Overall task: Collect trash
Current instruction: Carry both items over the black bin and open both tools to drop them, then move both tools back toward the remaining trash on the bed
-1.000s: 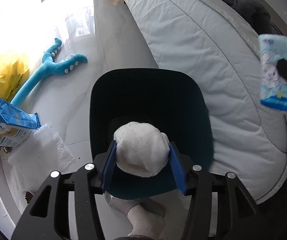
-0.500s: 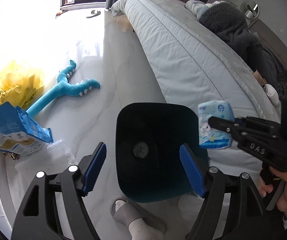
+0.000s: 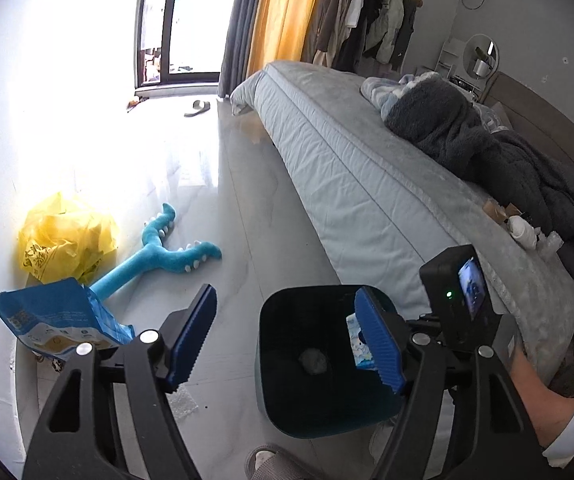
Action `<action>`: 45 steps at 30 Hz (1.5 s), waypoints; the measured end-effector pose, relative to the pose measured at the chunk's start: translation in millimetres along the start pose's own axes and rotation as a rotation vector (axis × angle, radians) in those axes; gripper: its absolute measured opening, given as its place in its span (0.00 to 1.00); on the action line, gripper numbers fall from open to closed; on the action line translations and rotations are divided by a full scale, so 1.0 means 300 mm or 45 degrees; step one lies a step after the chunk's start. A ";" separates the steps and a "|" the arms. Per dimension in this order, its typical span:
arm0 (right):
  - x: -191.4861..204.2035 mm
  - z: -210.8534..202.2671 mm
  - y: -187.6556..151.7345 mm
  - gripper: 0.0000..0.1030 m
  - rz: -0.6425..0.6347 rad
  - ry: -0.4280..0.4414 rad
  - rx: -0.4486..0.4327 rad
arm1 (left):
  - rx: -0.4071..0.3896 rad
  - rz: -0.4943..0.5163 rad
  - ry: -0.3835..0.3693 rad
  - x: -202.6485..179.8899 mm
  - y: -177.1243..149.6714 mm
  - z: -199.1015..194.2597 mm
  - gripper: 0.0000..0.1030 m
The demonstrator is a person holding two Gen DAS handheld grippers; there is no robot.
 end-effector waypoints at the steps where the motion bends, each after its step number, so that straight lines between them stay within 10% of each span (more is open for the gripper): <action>1: 0.003 0.009 -0.003 0.13 -0.003 -0.002 0.007 | -0.014 0.004 -0.001 -0.004 0.007 -0.010 0.70; 9: 0.027 0.069 -0.029 0.14 -0.043 -0.046 0.072 | -0.111 0.021 0.017 -0.016 0.071 -0.099 0.63; 13: 0.019 0.072 -0.035 0.42 -0.037 -0.072 0.075 | -0.167 0.024 0.009 -0.042 0.116 -0.145 0.63; 18: 0.011 0.037 -0.029 0.43 -0.029 -0.053 0.057 | -0.235 0.022 -0.037 -0.096 0.171 -0.193 0.63; 33: -0.063 -0.333 0.083 0.66 -0.019 0.082 -0.321 | -0.302 0.086 -0.089 -0.278 0.275 -0.181 0.81; 45: -0.358 -0.549 0.066 0.71 0.040 -0.034 -0.565 | -0.287 0.153 -0.160 -0.484 0.311 -0.077 0.87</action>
Point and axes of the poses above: each gripper's, at about its wrist camera, not at the fingertips, and z roughly the way its jaws point, x to its left, y to its top, the point moved 7 cm from there along z, roughly the way its jaws point, and after that the axes turned 12 degrees about -y, right-handed, at the moved point
